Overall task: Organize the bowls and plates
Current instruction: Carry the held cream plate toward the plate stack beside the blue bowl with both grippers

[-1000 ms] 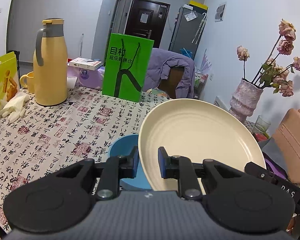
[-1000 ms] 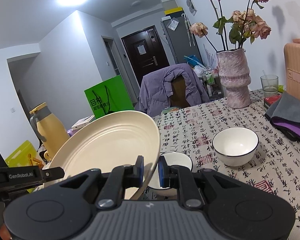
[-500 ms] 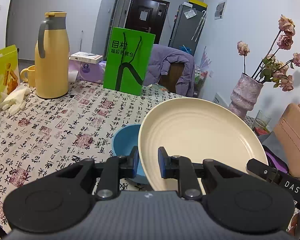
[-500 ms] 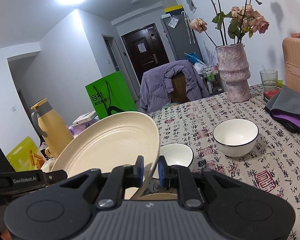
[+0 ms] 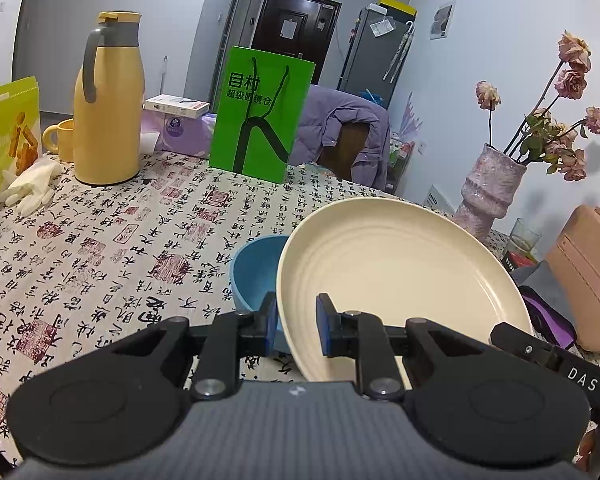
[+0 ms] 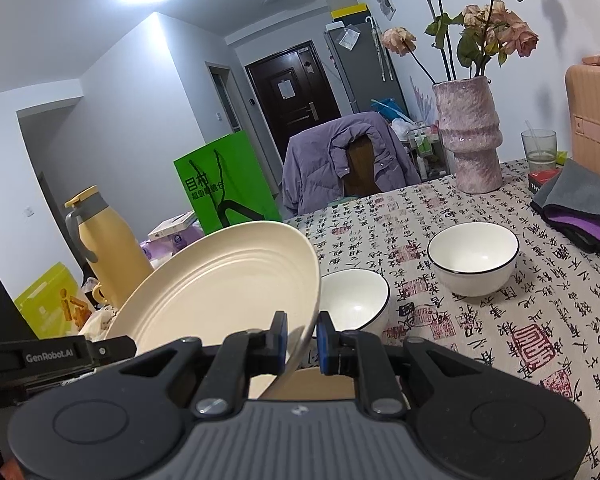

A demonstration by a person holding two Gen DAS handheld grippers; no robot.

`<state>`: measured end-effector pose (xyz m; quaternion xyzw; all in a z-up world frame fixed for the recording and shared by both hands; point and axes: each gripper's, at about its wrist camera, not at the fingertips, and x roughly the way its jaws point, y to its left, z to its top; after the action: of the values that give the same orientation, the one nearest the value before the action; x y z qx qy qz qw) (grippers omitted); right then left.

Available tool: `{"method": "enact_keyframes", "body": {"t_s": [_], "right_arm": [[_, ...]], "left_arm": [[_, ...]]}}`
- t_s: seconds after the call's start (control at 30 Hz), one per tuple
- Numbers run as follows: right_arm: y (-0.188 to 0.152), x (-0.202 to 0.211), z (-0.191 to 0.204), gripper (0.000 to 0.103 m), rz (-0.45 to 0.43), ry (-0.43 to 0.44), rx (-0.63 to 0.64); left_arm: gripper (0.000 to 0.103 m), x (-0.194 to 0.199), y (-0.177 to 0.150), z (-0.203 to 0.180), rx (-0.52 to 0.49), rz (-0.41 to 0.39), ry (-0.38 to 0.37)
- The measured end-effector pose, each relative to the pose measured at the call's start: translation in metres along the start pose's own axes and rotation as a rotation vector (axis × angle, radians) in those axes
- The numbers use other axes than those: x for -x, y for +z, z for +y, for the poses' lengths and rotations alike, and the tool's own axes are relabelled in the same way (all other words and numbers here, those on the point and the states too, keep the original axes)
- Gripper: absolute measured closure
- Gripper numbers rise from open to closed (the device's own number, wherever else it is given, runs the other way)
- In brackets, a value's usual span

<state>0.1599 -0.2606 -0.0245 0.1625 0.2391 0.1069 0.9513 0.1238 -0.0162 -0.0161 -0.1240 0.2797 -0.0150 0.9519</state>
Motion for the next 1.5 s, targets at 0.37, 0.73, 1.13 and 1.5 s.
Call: {"method": "enact_keyframes", "body": {"t_s": [0.37, 0.73, 1.13, 1.5], "right_arm": [[-0.01, 0.004, -0.002, 0.088, 0.009, 0.011, -0.003], [-0.019, 0.006, -0.007, 0.088, 0.025, 0.019, -0.016], [-0.028, 0.008, -0.009, 0.088, 0.044, 0.017, -0.017], [-0.036, 0.011, -0.013, 0.088, 0.058, 0.007, -0.017]], "left_arm": [[0.083, 0.0, -0.008, 0.005, 0.009, 0.008, -0.006], [0.083, -0.001, -0.017, 0.007, 0.007, 0.015, -0.008], [0.083, -0.002, -0.027, 0.012, 0.014, 0.039, -0.019], [0.083, -0.002, -0.036, 0.013, -0.005, 0.054, -0.037]]}}
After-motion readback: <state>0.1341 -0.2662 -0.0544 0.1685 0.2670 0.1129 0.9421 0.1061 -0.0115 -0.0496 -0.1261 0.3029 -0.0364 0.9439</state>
